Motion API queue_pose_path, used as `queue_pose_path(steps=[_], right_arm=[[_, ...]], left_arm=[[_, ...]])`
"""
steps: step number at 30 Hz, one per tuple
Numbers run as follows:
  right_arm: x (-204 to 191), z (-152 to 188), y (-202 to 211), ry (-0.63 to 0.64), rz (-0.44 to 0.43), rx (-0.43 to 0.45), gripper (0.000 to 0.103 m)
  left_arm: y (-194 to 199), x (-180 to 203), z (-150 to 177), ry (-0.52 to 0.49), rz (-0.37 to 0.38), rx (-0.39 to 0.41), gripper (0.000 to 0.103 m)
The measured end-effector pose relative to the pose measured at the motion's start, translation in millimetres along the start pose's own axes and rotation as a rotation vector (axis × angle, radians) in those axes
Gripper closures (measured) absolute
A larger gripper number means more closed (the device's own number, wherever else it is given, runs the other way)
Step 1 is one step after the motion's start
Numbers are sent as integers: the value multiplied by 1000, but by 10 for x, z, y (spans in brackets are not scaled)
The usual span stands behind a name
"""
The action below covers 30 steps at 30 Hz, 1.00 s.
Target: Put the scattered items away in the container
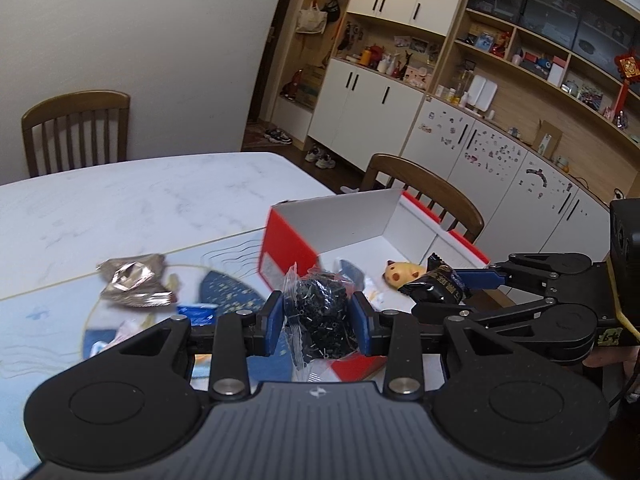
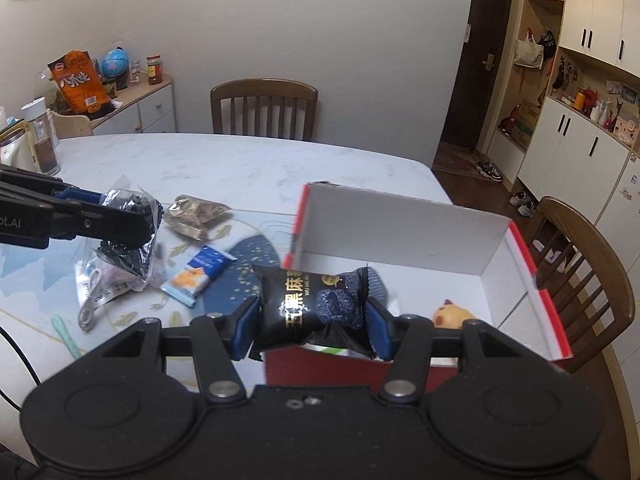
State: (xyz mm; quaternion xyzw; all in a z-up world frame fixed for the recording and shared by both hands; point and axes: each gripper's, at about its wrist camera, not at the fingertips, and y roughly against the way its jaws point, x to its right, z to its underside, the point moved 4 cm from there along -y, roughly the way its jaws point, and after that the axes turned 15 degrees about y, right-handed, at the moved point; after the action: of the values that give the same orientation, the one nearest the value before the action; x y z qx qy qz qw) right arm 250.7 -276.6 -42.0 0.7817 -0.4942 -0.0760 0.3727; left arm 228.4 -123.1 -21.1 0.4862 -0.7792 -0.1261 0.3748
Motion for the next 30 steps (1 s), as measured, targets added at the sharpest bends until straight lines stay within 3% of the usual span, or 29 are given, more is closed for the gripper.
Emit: queue_pose_path(steps=[17, 30], right_arm=[[649, 197, -127, 23, 10, -15, 48], [979, 318, -338, 61, 1, -75, 48]], left_arm=[[-586, 606, -80, -52, 31, -28, 68], [-1080, 845, -137, -78, 25, -61, 68]])
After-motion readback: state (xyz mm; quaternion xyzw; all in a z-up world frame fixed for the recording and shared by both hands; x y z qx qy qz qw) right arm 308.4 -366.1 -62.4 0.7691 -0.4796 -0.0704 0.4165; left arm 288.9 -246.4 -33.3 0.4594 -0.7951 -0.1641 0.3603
